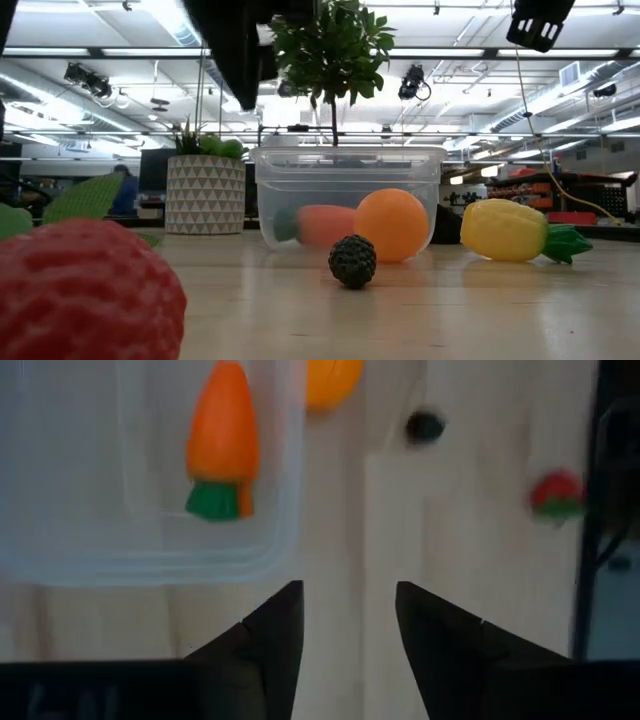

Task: Pick and placing Produce into tupperware
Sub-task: Put the red strawberry into the transparent bin

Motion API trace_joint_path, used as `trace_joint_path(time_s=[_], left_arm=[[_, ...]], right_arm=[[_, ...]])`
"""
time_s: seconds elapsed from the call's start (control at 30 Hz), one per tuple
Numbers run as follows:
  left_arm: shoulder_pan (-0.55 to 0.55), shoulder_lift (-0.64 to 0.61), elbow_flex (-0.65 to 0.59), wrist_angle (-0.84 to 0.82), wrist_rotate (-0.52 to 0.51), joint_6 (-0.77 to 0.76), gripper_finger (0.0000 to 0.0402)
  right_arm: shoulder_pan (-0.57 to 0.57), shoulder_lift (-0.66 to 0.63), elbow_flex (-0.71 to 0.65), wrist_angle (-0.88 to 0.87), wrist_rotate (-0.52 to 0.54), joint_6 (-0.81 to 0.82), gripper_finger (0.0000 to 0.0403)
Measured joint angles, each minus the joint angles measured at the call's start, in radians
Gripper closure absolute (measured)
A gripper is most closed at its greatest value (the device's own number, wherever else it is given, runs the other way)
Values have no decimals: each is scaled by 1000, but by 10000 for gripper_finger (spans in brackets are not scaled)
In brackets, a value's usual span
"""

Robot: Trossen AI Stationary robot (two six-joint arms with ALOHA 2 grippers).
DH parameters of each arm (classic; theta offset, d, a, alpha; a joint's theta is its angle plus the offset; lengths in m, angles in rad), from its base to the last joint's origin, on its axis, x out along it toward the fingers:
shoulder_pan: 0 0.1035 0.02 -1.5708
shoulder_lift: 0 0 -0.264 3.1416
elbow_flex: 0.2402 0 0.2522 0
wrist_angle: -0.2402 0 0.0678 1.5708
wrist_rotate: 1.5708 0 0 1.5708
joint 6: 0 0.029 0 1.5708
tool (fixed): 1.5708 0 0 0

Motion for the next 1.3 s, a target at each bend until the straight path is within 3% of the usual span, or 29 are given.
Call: trace_joint_path(time_s=[0.1,0.3,0.47,0.7,0.77,0.9,1.0,1.1,1.3], left_arm=[[-37,-59,-27,94,-53,-105,247],[-85,-212,-144,348,-263,-231,287],[-137,-297,-326,445,-255,-298,314],[-256,-334,-548,773,-187,-418,328],[-299,-329,-571,794,-183,-401,327],[-387,-323,-607,793,-186,-214,316],[-433,-323,-641,809,-263,-147,299],[-450,-301,-686,912,-312,-91,275],[-452,-173,-702,1108,-313,-23,230]], right_arm=[[0,0,0,3,0,-17,325],[0,0,0,11,0,-19,325],[0,0,0,15,3,23,325],[0,1,0,39,46,88,325],[0,4,0,47,65,113,325],[0,14,0,62,72,141,325],[0,24,0,69,71,174,325],[1,33,0,69,72,212,325],[1,52,0,69,73,242,325]])
